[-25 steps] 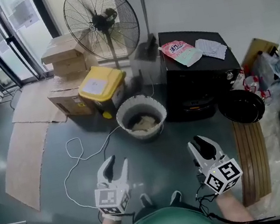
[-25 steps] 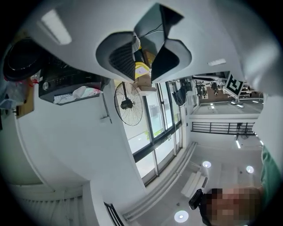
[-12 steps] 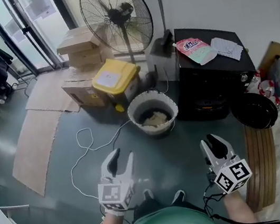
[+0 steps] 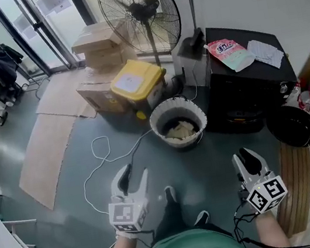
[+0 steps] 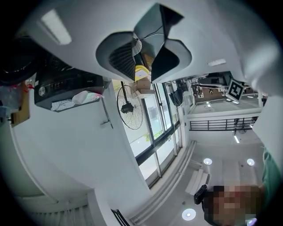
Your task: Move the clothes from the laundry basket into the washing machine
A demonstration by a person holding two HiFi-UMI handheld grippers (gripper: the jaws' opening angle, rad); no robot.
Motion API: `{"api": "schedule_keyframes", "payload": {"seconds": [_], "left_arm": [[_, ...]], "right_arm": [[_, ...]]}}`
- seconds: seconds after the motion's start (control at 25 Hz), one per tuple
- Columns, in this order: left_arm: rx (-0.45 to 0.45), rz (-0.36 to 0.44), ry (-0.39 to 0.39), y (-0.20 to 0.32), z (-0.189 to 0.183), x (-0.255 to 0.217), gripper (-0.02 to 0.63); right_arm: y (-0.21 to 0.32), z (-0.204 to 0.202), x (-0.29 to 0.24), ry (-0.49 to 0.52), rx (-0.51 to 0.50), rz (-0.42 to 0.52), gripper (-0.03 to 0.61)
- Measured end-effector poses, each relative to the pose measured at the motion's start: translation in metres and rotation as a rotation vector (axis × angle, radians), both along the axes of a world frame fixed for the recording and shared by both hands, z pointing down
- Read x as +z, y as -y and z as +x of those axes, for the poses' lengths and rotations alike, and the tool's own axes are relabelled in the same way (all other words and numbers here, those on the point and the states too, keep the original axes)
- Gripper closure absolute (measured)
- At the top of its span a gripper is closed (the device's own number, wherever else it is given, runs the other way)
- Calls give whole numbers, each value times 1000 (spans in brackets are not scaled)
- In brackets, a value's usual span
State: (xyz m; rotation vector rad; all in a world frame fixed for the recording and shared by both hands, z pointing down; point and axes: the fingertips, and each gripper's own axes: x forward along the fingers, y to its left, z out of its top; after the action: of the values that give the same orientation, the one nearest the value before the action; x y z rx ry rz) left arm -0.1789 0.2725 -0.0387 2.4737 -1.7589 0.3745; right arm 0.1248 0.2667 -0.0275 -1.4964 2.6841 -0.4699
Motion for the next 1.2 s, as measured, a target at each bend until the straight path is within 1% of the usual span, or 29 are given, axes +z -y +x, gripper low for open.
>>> {"api": "schedule_keyframes", "payload": {"seconds": [0.12,0.28,0.36,0.52,0.64,0.96,1.2], "left_arm": [[18,-1,-14,30,-7,7,401],[71,-7,-25,79,-18,15,389],[104,-14,-37,104,-25,19,380],[175,-25,-24,157,-41,28,365],[226,-48,-30,189,-49,38,357],[342,-96,-17,251,-56,63,350],[401,-132,14,280,-43,83,347]], "right_arm": [[19,-1,4,-15,28,-11,465],[50,-10,2,-36,81,-37,465],[69,-18,-1,-43,107,-40,465],[107,-40,-4,-66,156,-43,465],[131,-53,-1,-87,197,-52,465],[173,-69,4,-118,310,-53,465],[189,-70,17,-147,323,-62,462]]}}
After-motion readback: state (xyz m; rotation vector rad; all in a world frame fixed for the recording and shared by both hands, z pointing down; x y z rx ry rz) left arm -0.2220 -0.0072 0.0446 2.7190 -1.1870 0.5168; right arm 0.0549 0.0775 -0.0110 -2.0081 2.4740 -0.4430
